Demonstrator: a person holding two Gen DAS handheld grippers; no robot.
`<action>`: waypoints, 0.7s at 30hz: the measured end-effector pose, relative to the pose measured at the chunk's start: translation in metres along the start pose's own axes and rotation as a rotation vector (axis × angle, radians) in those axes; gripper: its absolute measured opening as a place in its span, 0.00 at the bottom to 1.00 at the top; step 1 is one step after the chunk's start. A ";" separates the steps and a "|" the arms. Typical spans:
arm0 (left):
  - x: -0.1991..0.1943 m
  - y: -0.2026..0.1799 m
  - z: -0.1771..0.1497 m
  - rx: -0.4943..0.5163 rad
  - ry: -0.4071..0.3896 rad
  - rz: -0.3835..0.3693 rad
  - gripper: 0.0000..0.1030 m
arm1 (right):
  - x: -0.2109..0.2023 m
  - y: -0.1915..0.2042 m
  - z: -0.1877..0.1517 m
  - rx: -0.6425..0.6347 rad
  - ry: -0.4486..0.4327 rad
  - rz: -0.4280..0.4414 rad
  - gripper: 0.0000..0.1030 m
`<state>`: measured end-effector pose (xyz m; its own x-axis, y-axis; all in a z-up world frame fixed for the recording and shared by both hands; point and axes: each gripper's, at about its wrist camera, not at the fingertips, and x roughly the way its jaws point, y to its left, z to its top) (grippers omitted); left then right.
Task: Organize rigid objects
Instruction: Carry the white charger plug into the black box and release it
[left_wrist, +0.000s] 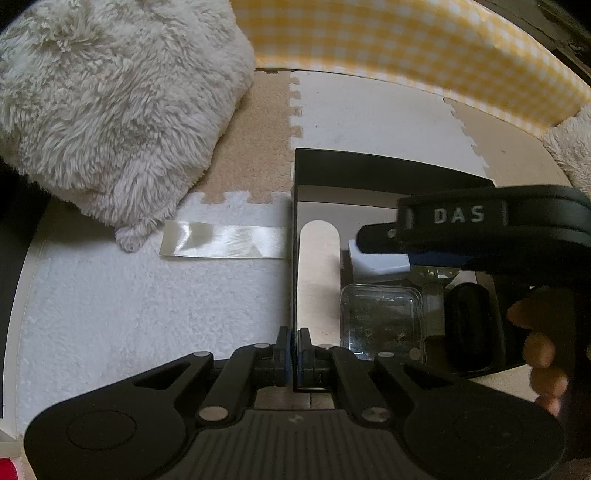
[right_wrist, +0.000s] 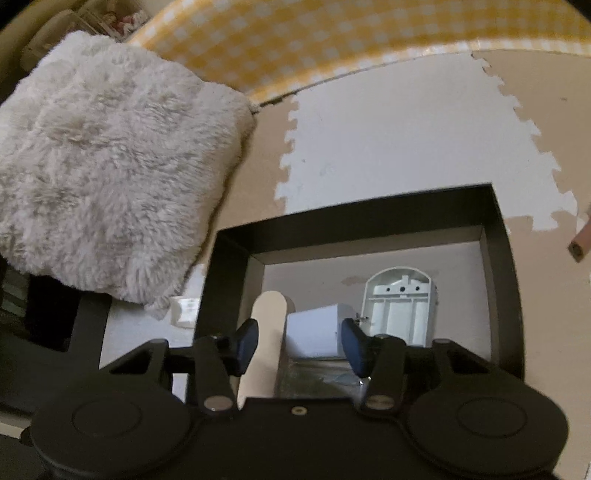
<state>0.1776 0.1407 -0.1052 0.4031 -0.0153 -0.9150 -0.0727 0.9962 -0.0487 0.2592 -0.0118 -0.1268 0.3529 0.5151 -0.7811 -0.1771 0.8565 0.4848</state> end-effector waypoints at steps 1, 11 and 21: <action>0.000 0.000 0.000 -0.001 0.000 0.000 0.03 | 0.002 -0.001 0.000 0.009 0.007 0.017 0.51; 0.000 0.000 0.000 0.000 0.000 0.001 0.03 | -0.011 -0.005 -0.002 0.004 0.002 0.035 0.52; 0.000 0.001 0.000 0.000 0.000 0.000 0.03 | -0.050 -0.004 -0.005 -0.068 -0.038 0.021 0.74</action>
<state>0.1774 0.1416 -0.1053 0.4035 -0.0152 -0.9149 -0.0729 0.9961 -0.0487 0.2377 -0.0405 -0.0920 0.3827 0.5322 -0.7552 -0.2459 0.8466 0.4721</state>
